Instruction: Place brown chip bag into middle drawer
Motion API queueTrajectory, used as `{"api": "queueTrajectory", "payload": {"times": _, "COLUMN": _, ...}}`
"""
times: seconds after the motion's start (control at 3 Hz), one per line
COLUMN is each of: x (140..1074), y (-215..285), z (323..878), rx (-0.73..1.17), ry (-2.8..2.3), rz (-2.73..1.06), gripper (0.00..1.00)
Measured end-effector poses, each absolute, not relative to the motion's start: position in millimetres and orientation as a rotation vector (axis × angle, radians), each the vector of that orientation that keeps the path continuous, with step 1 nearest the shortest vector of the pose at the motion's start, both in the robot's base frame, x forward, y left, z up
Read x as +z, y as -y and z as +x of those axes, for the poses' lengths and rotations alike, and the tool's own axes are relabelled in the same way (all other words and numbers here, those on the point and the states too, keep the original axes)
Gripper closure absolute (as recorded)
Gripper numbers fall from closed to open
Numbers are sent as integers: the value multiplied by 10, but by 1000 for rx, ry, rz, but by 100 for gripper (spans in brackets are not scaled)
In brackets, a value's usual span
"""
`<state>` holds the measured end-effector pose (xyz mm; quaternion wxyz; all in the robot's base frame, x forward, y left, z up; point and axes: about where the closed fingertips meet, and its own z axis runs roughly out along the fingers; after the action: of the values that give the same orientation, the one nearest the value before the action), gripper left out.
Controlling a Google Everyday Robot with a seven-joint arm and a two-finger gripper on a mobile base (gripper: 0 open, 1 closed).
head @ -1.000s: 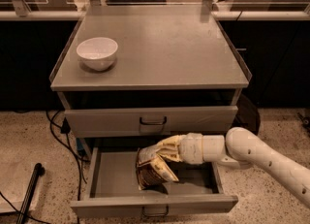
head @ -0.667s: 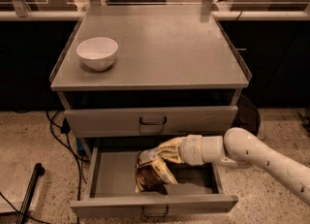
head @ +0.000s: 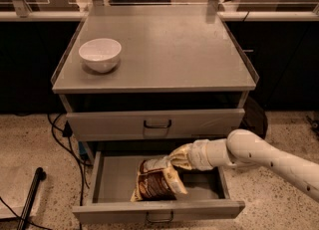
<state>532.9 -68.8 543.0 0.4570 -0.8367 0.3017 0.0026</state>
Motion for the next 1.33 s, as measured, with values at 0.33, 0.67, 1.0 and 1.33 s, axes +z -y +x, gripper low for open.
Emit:
{"api": "queueTrajectory", "payload": {"times": 0.33, "x": 5265, "y": 819, "z": 5362, "rx": -73, "ry": -731, "rz": -2197, "gripper": 100}}
{"api": "queueTrajectory", "payload": {"times": 0.67, "x": 5035, "y": 972, "z": 5427, "rx": -166, "ry": -717, "rz": -2356, "gripper": 100}}
{"api": "queueTrajectory", "payload": {"times": 1.0, "x": 5035, "y": 972, "z": 5427, "rx": -166, "ry": -717, "rz": -2356, "gripper": 100}}
{"api": "queueTrajectory", "payload": {"times": 1.33, "x": 4949, "y": 998, "z": 5482, "rx": -224, "ry": -686, "rz": -2387, "gripper": 100}}
